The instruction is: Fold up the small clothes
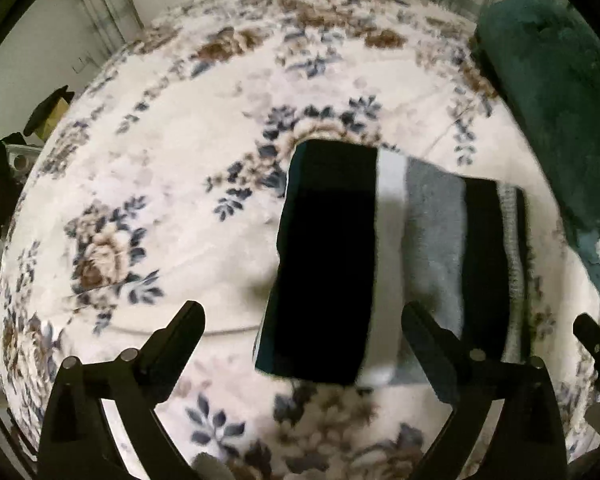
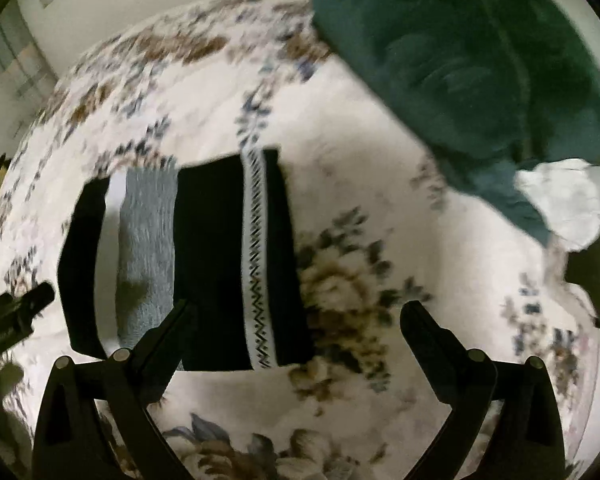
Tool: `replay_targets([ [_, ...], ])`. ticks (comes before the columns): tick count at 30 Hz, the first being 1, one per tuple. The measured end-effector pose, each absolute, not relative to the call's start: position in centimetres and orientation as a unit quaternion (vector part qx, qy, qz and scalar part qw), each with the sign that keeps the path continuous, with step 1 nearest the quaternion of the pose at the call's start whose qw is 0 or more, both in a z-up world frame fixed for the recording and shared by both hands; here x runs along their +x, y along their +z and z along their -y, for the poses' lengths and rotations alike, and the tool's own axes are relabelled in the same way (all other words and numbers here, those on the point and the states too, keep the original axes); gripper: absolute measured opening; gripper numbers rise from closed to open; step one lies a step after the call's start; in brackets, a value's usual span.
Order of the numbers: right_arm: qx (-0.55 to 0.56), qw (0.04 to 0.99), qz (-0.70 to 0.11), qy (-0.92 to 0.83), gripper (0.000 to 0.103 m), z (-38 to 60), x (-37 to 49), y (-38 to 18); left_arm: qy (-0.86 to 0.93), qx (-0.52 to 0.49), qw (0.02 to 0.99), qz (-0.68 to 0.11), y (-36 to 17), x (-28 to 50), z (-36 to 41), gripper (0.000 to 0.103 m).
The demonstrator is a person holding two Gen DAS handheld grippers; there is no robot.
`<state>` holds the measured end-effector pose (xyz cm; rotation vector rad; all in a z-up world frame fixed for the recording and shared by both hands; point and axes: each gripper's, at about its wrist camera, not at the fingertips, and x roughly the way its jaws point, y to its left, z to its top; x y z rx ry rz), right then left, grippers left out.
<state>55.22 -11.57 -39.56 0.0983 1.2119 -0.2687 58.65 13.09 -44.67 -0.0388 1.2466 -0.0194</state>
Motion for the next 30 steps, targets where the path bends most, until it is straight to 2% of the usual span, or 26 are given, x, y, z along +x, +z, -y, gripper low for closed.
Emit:
replay_targets([
  [18,-0.002,0.873,-0.47,-0.129,0.103,8.1,38.1,-12.7,0.021,-0.013,0.87,-0.492,-20.6,41.8,-13.5,0.1],
  [30,-0.036,0.906,-0.411,-0.099,0.103,5.5,26.2,1.3,0.023,-0.015,0.887,-0.461,-11.2,32.0,-12.9,0.1],
])
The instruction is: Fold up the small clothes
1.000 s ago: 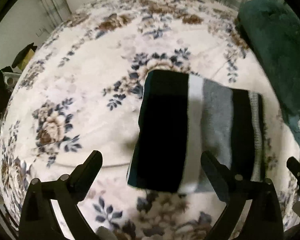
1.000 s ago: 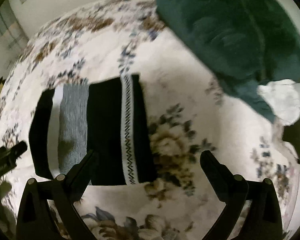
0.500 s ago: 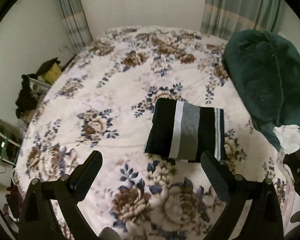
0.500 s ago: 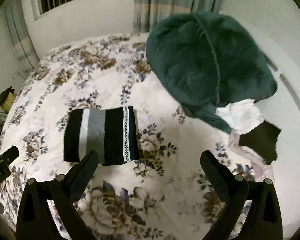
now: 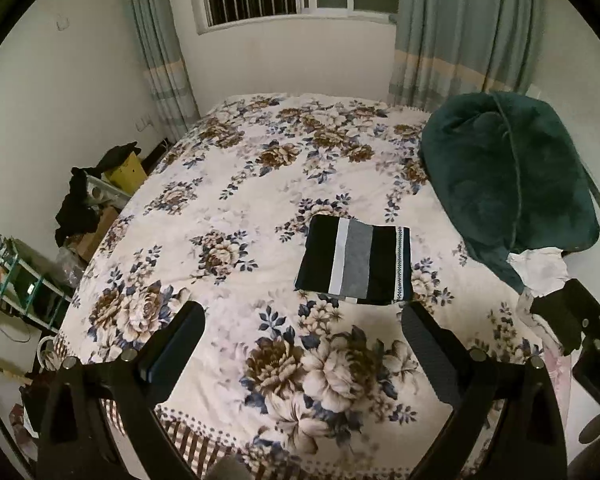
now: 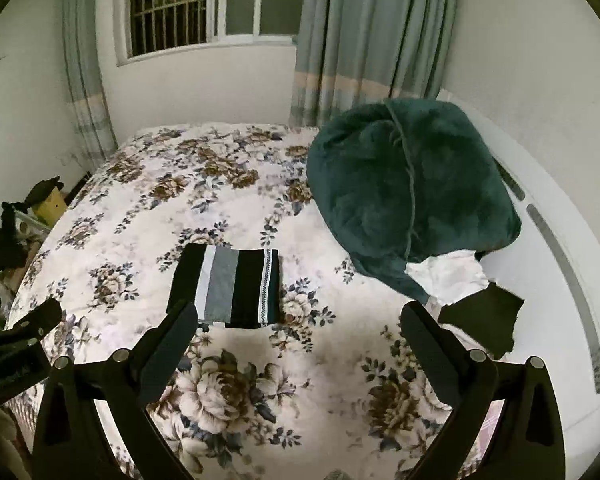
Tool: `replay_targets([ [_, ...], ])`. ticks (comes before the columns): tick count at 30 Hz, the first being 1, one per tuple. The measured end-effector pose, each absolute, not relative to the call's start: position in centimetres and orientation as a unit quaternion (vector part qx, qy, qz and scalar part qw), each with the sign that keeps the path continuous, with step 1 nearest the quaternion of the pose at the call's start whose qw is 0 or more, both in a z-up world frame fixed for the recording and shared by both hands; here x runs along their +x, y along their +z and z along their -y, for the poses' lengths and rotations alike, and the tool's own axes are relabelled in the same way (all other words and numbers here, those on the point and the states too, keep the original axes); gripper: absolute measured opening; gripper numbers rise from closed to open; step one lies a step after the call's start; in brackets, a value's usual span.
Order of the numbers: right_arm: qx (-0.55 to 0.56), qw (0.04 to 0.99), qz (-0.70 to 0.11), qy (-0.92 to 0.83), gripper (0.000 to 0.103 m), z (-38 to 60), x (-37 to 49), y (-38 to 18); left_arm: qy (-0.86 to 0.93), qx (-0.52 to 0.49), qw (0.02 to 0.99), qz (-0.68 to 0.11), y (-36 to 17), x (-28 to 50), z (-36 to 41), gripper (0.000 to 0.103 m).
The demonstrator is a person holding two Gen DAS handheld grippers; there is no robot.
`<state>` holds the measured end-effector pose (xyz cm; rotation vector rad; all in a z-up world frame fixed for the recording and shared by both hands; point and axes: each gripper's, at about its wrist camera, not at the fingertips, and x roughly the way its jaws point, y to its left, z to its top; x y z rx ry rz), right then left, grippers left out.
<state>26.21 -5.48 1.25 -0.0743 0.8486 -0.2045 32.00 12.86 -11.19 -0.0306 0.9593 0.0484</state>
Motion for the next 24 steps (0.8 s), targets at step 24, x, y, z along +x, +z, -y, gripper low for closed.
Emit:
replay_targets([
  [24,-0.032,0.928,-0.362,-0.079,0.103,7.4,16.5,10.9,0.027,-0.029,0.913,-0.405,-3.5,24.3,-12.0,0.1],
])
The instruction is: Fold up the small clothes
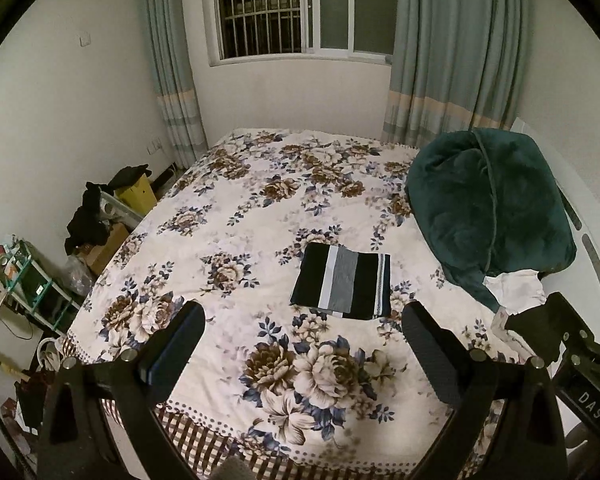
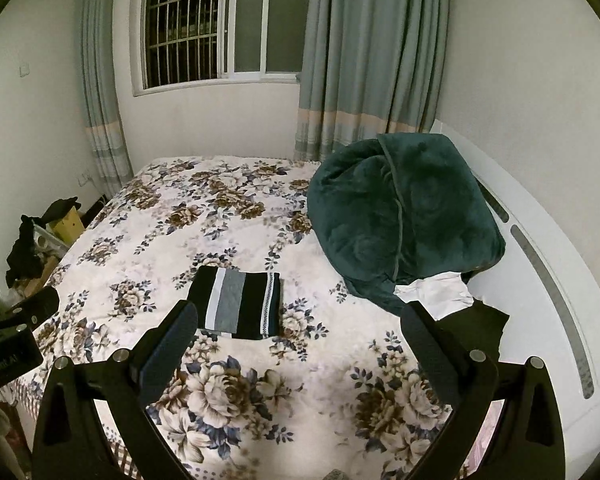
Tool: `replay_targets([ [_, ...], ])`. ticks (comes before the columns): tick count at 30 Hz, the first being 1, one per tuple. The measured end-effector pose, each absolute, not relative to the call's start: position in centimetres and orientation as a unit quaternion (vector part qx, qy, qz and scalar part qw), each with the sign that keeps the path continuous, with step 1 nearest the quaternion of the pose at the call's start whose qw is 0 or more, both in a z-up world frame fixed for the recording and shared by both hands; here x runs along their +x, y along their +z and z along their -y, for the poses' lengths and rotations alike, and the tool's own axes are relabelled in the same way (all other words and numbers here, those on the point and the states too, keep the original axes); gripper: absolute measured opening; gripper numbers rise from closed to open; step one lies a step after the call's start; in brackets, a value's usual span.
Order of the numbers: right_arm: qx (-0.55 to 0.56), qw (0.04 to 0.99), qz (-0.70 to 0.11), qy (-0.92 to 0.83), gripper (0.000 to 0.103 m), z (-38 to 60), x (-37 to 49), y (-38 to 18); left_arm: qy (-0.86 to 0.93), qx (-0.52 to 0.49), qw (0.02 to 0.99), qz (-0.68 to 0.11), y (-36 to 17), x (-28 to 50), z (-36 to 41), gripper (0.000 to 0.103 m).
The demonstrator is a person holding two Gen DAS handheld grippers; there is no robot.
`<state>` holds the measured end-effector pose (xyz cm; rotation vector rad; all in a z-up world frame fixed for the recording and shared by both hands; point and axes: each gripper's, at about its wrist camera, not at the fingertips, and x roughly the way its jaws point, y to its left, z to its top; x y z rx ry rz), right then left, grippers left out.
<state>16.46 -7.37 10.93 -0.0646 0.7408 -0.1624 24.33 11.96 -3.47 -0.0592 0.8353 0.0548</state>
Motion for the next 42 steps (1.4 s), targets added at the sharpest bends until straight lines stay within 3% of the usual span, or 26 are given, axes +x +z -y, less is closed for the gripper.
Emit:
replay_targets([
  [42,-0.041,0.93,-0.361,-0.052,0.103,6.8,16.5,12.5,0.047,-0.018,0.916,-0.398,-2.9,23.0,-11.8,0.101],
])
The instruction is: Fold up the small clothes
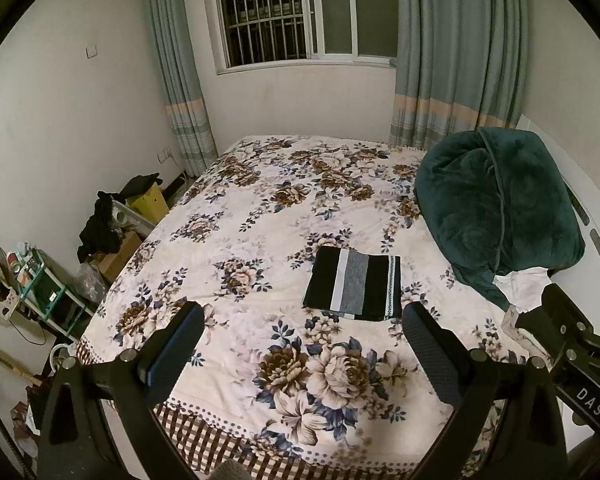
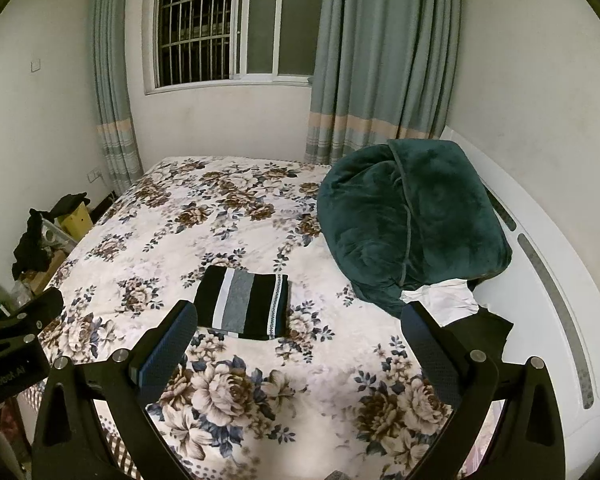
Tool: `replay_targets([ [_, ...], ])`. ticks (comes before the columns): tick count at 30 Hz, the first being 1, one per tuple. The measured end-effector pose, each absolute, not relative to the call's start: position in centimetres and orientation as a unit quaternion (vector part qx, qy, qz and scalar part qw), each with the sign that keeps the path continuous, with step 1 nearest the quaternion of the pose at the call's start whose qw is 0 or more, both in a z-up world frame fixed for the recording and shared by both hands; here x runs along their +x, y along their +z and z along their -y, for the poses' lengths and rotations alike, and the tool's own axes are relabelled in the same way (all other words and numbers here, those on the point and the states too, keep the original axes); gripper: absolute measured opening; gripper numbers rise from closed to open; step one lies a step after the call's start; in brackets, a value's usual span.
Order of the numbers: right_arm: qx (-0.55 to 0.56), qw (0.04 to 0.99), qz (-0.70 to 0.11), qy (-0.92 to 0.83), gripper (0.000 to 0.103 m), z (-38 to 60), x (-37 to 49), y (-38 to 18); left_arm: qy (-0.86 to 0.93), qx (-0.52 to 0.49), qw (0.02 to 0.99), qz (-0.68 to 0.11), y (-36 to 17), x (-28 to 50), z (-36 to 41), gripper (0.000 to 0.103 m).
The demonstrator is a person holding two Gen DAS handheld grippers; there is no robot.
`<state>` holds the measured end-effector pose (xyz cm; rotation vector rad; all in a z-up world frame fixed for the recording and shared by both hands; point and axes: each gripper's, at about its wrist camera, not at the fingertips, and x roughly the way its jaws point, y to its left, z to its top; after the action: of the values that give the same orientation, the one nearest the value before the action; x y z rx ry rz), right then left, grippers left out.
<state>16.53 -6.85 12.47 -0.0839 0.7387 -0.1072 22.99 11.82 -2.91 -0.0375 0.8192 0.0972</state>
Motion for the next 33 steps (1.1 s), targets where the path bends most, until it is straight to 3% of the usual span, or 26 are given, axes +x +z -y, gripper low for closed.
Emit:
replay_targets([
  [33,-0.042,0.93,-0.361,-0.045,0.103,6.28,16.62,12.91,0.038,-0.011,0.917,-0.398,-2.96,23.57,-11.56,0.101],
])
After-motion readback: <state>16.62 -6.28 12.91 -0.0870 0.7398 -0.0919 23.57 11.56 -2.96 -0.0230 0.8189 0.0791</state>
